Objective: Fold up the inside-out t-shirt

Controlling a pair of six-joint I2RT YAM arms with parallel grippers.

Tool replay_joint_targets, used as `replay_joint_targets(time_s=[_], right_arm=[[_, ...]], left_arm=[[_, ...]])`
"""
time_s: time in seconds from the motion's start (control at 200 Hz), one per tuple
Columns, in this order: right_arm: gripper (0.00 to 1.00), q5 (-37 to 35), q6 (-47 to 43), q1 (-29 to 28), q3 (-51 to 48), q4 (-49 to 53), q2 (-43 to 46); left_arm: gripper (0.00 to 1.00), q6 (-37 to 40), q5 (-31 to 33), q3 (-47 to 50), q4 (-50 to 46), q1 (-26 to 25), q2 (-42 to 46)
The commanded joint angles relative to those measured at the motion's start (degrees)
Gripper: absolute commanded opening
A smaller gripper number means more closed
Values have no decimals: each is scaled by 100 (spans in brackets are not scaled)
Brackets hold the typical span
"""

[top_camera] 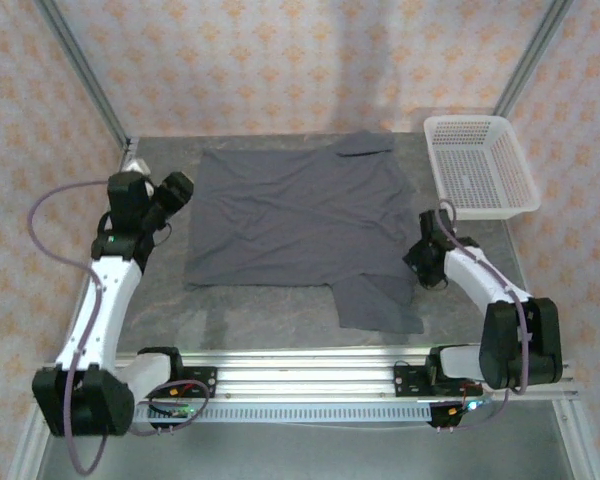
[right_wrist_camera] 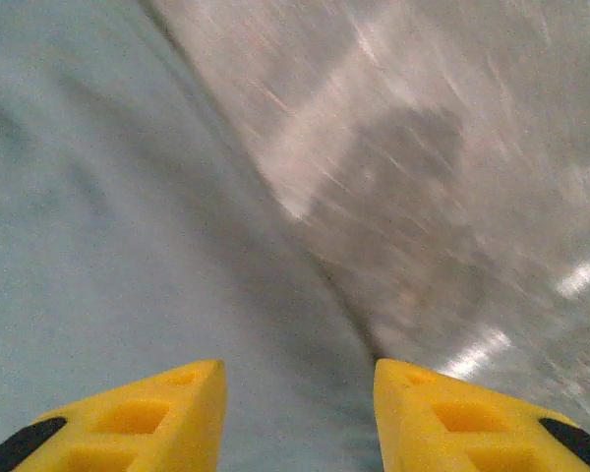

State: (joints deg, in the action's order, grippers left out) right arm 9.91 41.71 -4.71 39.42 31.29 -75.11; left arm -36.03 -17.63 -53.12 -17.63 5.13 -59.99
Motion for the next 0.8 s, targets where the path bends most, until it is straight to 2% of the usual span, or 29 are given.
replay_joint_targets(time_s=[0.0,0.165,0.275,0.335,0.39,0.48,0.675,0.791], right_arm=[[44,202,-145,-12,-224,-70,-73],[40,507,-229,-21,-269,-486,-449],[21,485,-233,-21,-180,-632,-557],[7,334,-234,-21,-106,-510,-520],[0,189,-210,-21,-125,-453,-360],[0,104,-146,-20,-184,-366,51],[0,-119,19,-21,-333,4,957],[0,-353,14,-20,-364,246,1234]], left_arm=[[69,177,-15,489,-1011,-89,260],[72,428,9,639,-1614,-108,487],[74,380,163,735,-1993,-108,488],[74,115,633,755,-2485,-108,492],[75,-95,967,855,-2830,-108,534],[76,-272,1145,1129,-3133,-116,597],[74,-333,551,1595,-3088,-160,389],[64,-325,252,1693,-2855,-234,-98]])
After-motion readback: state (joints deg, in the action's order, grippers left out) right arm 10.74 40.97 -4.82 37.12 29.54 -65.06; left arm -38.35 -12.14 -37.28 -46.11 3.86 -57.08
